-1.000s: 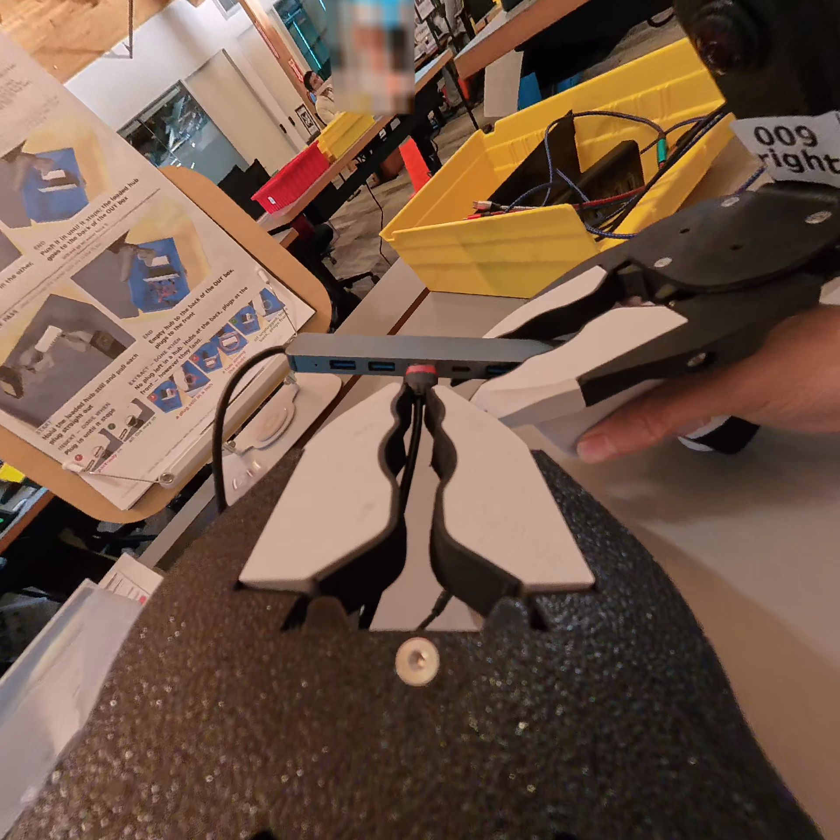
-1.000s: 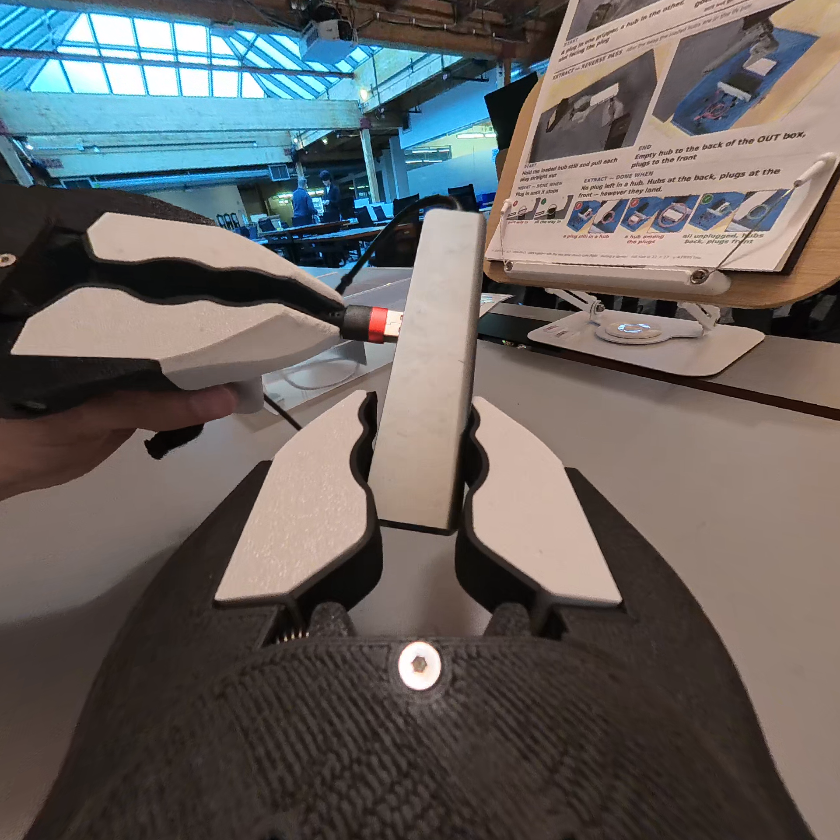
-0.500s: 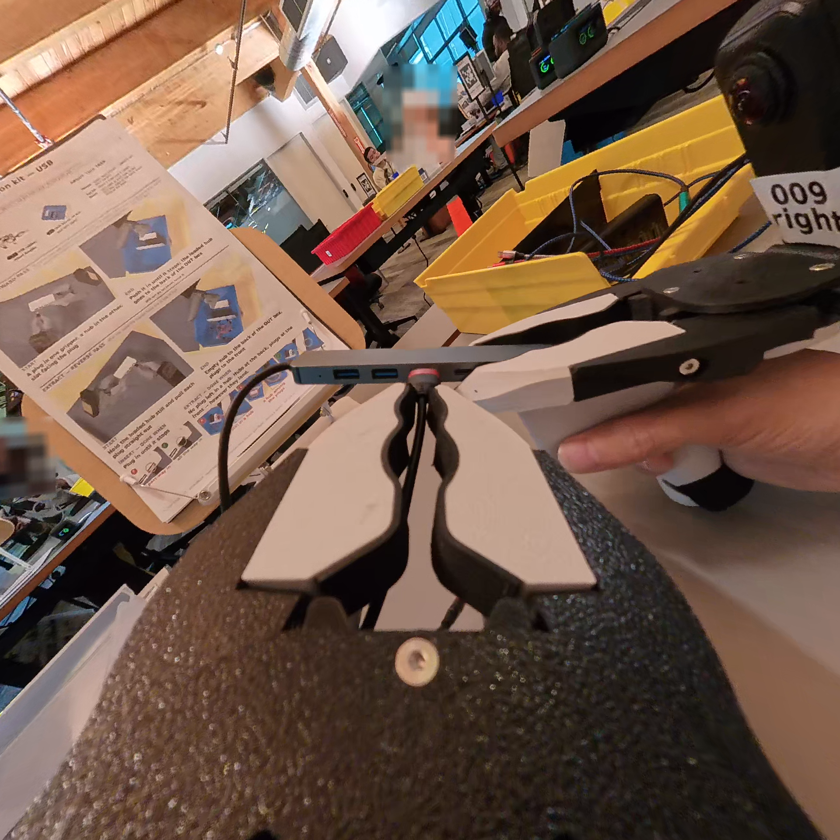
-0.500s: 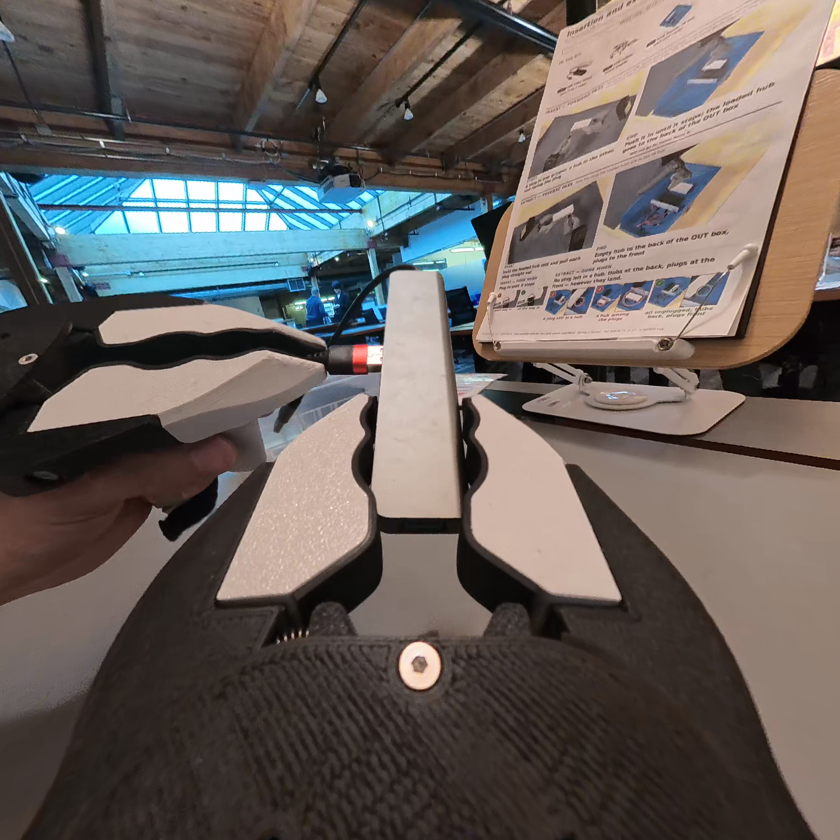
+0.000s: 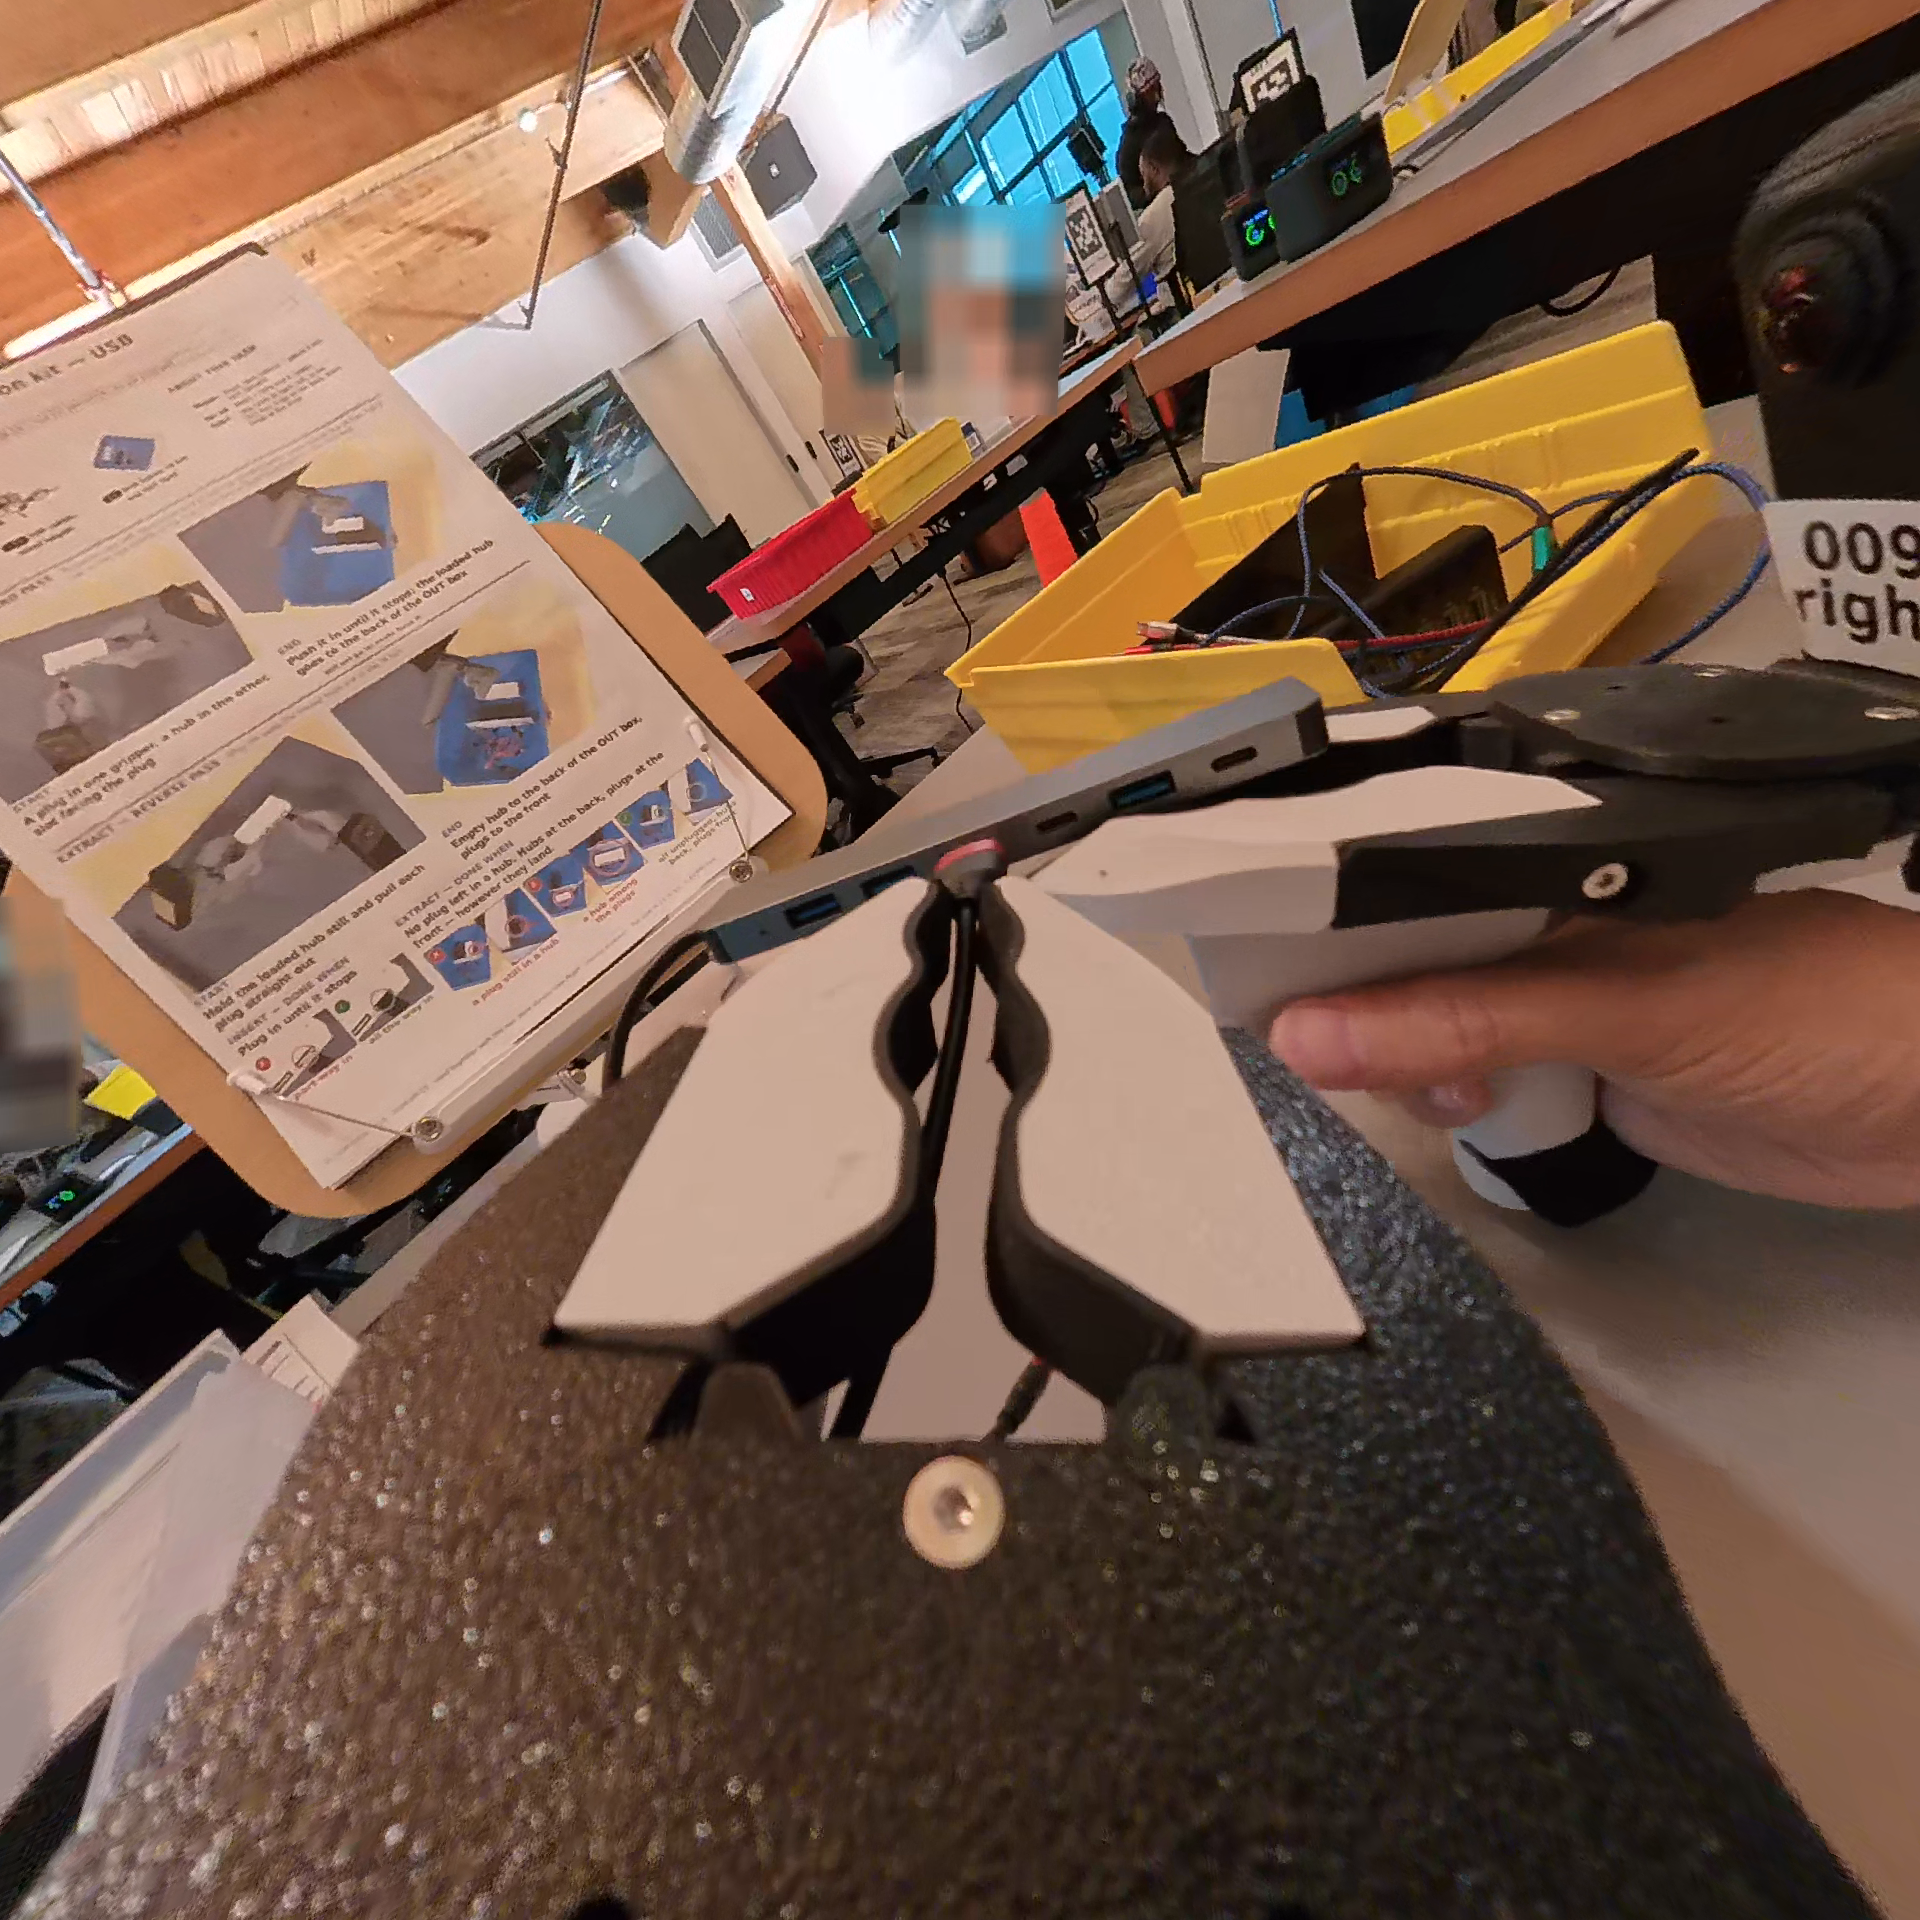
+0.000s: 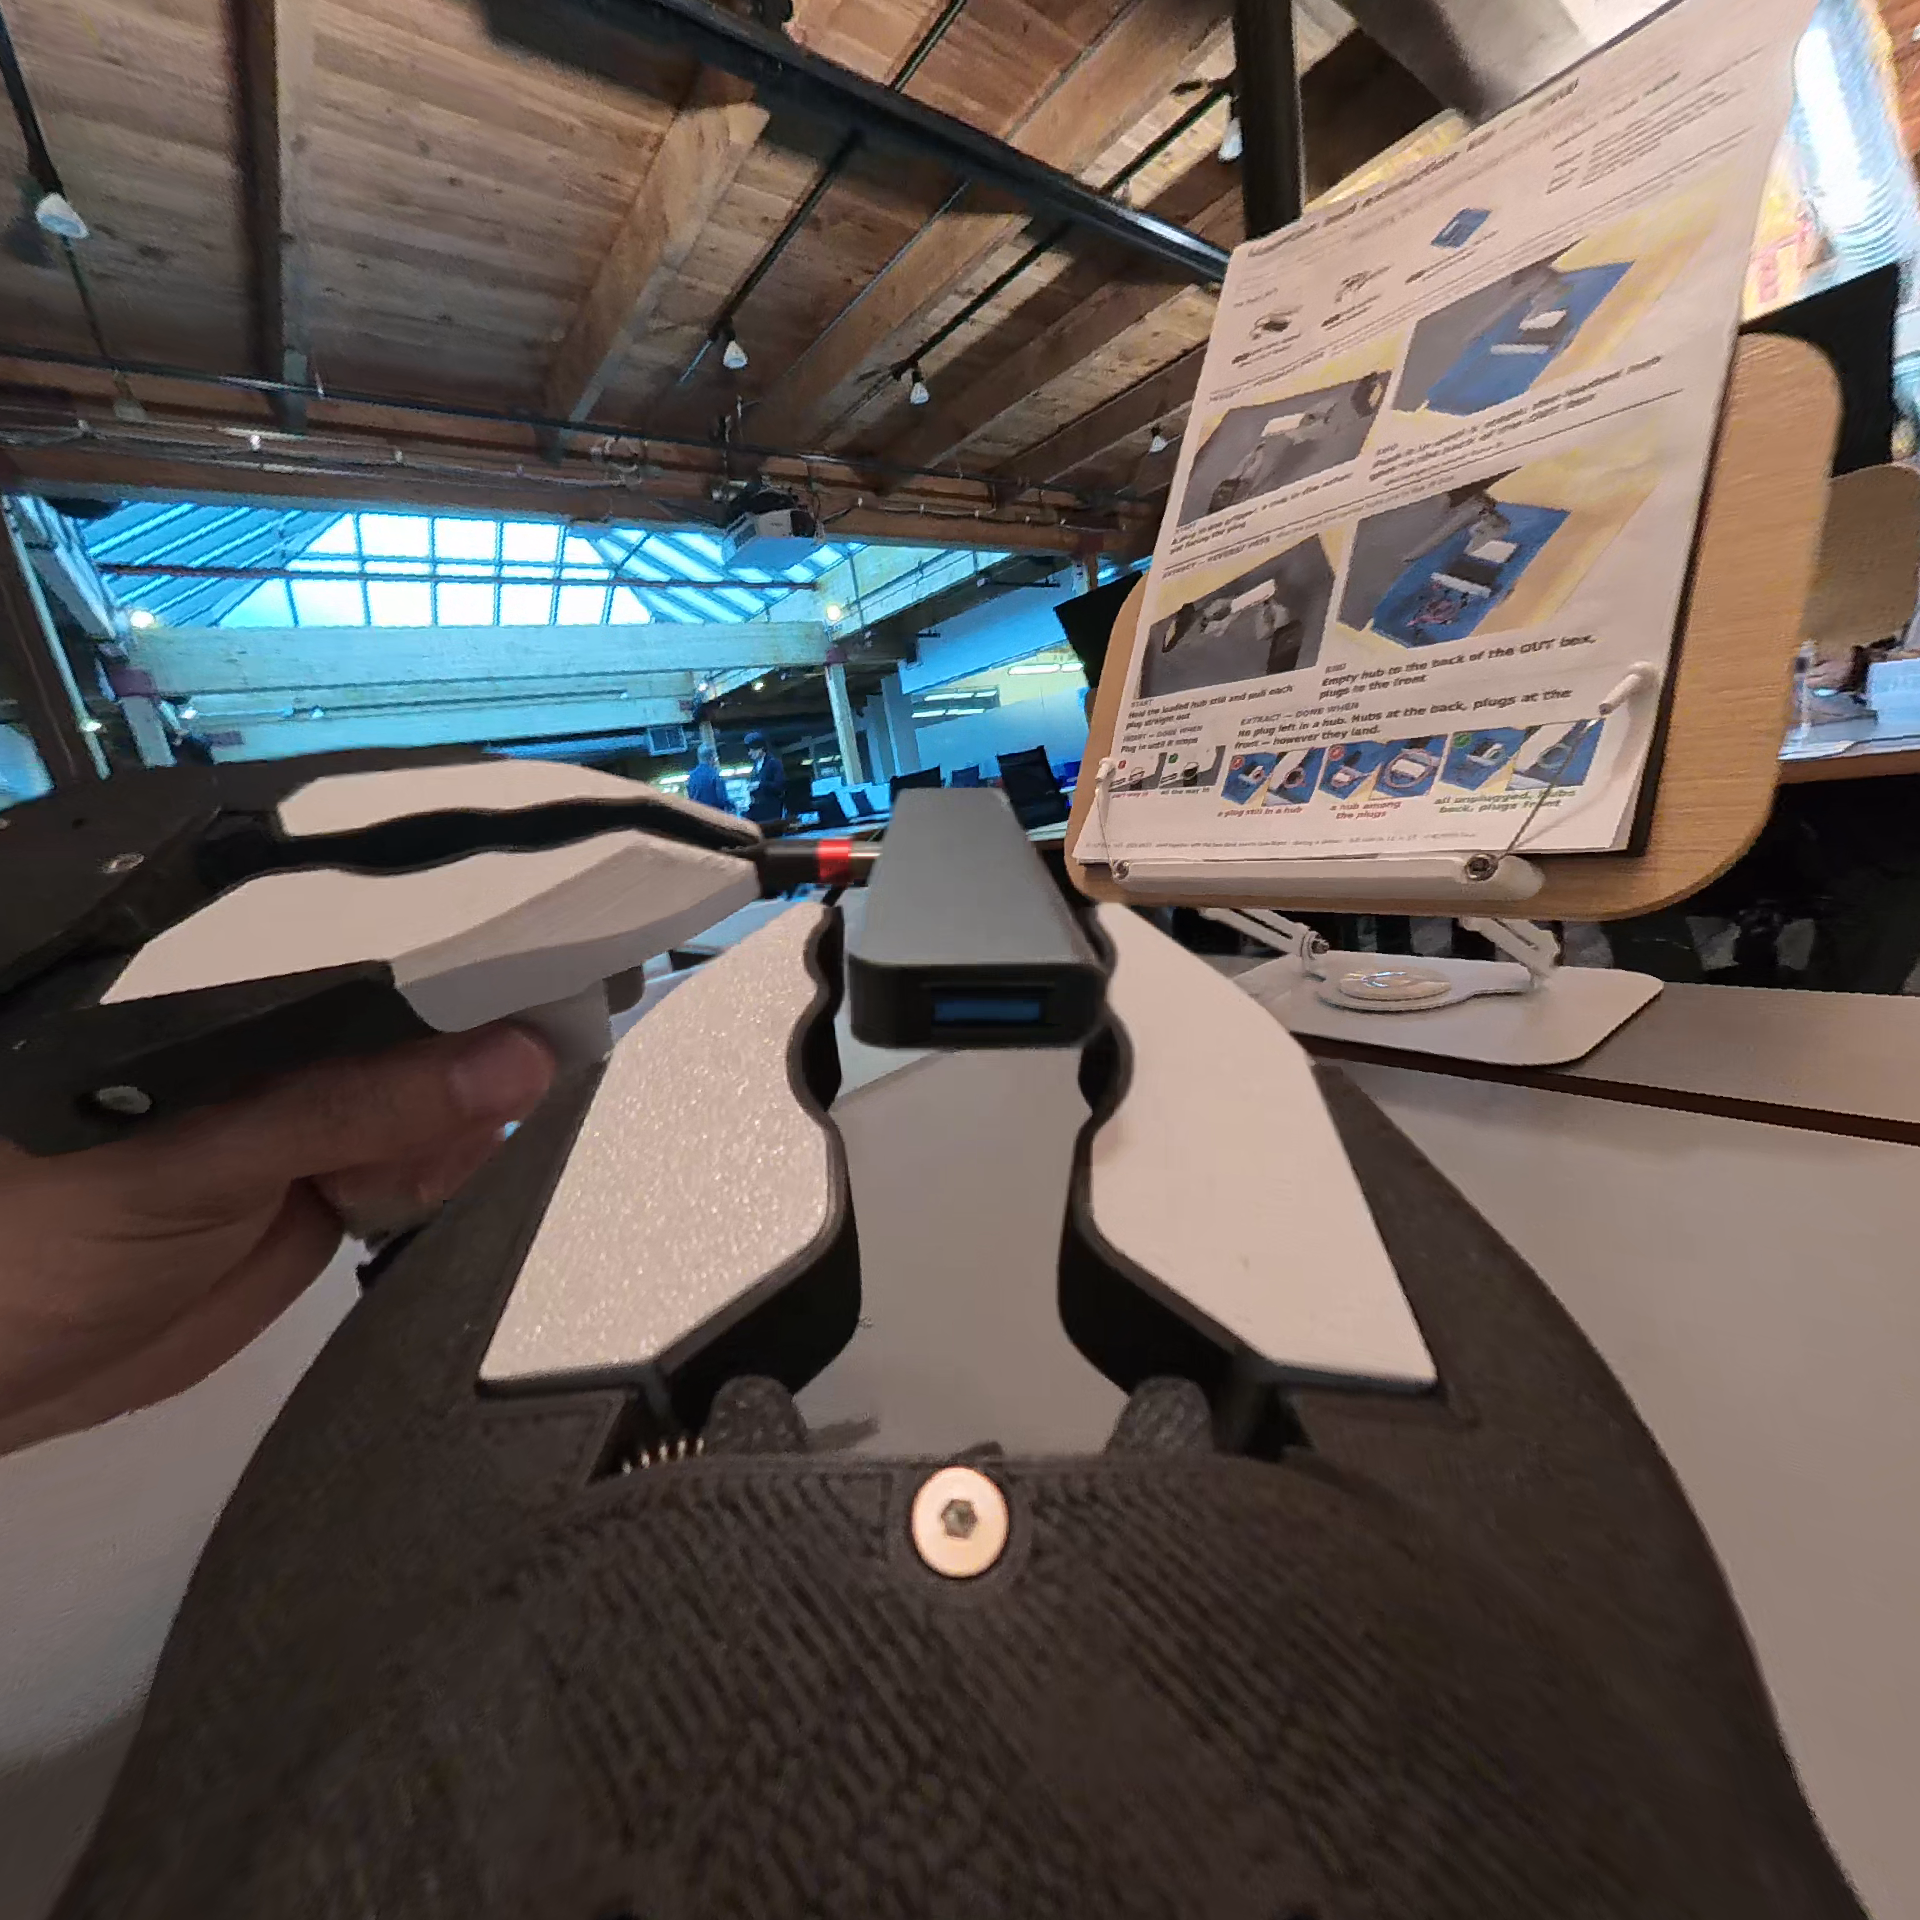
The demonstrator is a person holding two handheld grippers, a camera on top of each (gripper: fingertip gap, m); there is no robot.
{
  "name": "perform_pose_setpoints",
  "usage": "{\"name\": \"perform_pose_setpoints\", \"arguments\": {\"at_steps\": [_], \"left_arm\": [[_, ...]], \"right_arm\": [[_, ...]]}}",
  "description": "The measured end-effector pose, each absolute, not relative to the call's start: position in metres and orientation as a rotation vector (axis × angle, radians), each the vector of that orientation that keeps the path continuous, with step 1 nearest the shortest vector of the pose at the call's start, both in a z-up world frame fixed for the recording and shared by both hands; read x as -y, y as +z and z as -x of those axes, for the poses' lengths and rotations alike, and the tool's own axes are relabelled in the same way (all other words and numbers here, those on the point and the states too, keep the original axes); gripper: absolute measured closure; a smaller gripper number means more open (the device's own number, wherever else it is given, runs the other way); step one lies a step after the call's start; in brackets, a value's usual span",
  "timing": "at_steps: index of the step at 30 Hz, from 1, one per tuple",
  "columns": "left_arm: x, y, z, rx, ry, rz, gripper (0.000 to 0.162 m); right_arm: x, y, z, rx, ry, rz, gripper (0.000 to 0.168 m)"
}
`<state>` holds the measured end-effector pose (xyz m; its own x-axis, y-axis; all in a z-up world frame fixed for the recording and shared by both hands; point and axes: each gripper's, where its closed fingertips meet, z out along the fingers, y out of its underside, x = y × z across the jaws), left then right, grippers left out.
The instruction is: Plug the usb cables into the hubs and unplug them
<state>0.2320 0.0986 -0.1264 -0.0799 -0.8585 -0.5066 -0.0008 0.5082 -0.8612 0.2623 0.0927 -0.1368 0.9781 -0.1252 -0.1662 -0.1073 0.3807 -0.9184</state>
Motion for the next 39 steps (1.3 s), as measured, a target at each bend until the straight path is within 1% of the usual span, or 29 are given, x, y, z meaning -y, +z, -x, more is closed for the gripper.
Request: {"name": "perform_pose_setpoints", "arguments": {"at_steps": [1,5,8,10,11,24,39], "left_arm": [[-0.099,-0.126,-0.232,-1.481,-0.858,0.792,0.157],[-0.099,-0.126,-0.232,-1.49,-0.878,0.813,0.157],[-0.098,-0.127,-0.232,-1.5,-0.879,0.816,0.157],[-0.096,-0.128,-0.232,-1.5,-0.884,0.819,0.157],[-0.096,-0.128,-0.232,-1.497,-0.886,0.824,0.157],[-0.095,-0.134,-0.234,-1.457,-0.945,0.935,0.157],[-0.095,-0.136,-0.236,-1.326,-1.026,1.145,0.157]], "right_arm": [[-0.09,-0.135,-0.265,-0.236,-0.017,1.169,0.121],[-0.084,-0.127,-0.266,-0.22,-0.011,1.115,0.123],[-0.085,-0.127,-0.262,-0.199,-0.012,1.115,0.127],[-0.085,-0.126,-0.262,-0.204,-0.02,1.111,0.134],[-0.085,-0.127,-0.262,-0.205,-0.01,1.117,0.134],[-0.087,-0.133,-0.267,-0.316,0.108,1.127,0.136],[-0.087,-0.134,-0.269,-0.379,0.121,1.136,0.136]]}}
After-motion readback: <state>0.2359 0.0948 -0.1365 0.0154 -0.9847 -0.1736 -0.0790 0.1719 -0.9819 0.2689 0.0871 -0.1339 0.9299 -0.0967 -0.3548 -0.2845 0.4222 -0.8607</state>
